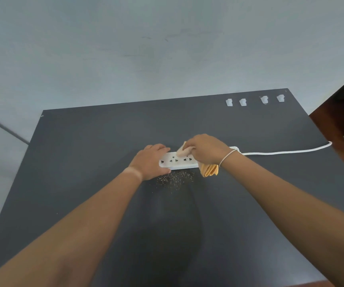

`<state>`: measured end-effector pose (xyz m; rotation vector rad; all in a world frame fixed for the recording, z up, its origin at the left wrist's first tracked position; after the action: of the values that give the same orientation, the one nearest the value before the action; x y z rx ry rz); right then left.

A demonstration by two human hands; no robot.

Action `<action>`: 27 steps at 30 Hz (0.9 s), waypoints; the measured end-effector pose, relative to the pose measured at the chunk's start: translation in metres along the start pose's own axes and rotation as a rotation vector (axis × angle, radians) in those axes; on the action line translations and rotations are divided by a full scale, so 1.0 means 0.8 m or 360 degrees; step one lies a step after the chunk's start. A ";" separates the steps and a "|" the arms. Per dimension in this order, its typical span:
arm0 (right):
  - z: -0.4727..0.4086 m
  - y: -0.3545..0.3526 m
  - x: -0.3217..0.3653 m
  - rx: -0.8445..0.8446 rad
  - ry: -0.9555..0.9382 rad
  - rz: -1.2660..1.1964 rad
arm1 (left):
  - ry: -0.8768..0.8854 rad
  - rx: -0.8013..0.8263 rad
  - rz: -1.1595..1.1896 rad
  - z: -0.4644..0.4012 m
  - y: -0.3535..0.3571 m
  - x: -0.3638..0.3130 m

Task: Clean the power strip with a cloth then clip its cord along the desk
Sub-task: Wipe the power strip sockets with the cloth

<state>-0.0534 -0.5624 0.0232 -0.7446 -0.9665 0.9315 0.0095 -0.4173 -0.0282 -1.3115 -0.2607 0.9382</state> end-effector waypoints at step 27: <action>0.018 -0.006 -0.051 0.0158 0.0146 0.0030 | -0.0096 0.0087 0.0036 -0.019 0.008 -0.021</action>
<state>-0.0758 -0.5991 0.0190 -0.7075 -0.8285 0.9470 0.0063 -0.4399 -0.0329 -1.2394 -0.2654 0.9988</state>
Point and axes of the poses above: each hand's wrist, its own z-axis away from the middle knuckle, its own y-axis out of the palm, x = y × z, the point moved 4 cm from there along -z, towards the middle knuckle, and after that the axes turned 3 degrees about -x, right-handed, at the moved point
